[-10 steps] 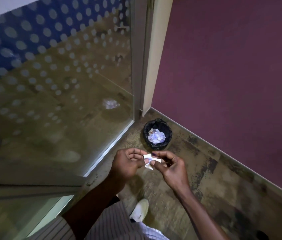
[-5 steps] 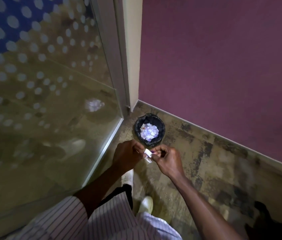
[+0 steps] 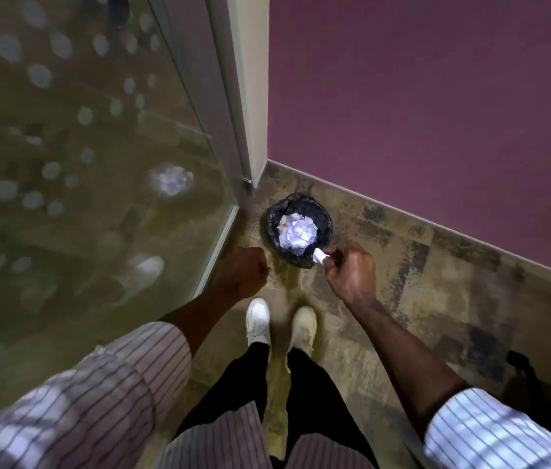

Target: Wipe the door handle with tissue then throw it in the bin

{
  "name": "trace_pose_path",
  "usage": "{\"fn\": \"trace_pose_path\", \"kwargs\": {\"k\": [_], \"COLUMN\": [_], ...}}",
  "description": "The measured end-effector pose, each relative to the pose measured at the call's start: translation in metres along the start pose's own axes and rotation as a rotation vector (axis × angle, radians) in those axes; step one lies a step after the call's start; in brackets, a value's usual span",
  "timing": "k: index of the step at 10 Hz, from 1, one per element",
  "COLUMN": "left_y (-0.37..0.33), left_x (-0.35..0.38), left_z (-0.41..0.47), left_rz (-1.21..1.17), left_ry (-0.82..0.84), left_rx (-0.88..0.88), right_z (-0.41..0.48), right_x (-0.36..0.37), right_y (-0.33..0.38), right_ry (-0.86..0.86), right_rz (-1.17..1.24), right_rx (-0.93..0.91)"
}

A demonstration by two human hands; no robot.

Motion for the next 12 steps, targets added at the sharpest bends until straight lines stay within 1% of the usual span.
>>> {"fn": "trace_pose_path", "kwargs": {"k": [1, 2, 4, 6, 7, 8, 9, 11, 12], "left_y": [0.013, 0.026, 0.05, 0.069, 0.076, 0.081, 0.076, 0.049, 0.035], "left_x": [0.02, 0.041, 0.092, 0.147, 0.168, 0.18, 0.18, 0.145, 0.131], "left_z": [0.022, 0.043, 0.087, 0.121, 0.135, 0.137, 0.129, 0.103, 0.088], "left_rz": [0.108, 0.151, 0.118, 0.141, 0.147, 0.155, 0.171, 0.114, 0.137], "left_ry": [0.087, 0.134, 0.15, 0.162, 0.181, 0.207, 0.221, 0.23, 0.275], "left_rx": [0.004, -0.024, -0.118, -0.153, -0.124, -0.137, -0.148, -0.16, -0.169], "right_z": [0.031, 0.063, 0.125, 0.166, 0.176, 0.17, 0.146, 0.104, 0.09], "right_x": [0.024, 0.051, 0.114, 0.178, 0.211, 0.222, 0.211, 0.163, 0.145], "right_y": [-0.012, -0.022, -0.052, -0.083, -0.099, -0.109, -0.105, -0.082, -0.075], "right_ry": [0.035, 0.068, 0.101, 0.158, 0.179, 0.247, 0.309, 0.38, 0.383], "right_rz": [-0.117, -0.188, -0.3, -0.35, -0.399, -0.37, -0.348, -0.31, -0.41], "right_rx": [-0.051, -0.092, -0.023, -0.109, -0.142, -0.082, -0.136, -0.186, -0.2]}}
Point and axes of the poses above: each hand's wrist, its own z-axis towards the middle knuckle, its own x-axis out of the palm, y = z × x, the point moved 7 cm from there along z, towards the middle knuckle, and after that the axes turned 5 degrees about x, right-handed, at the moved point
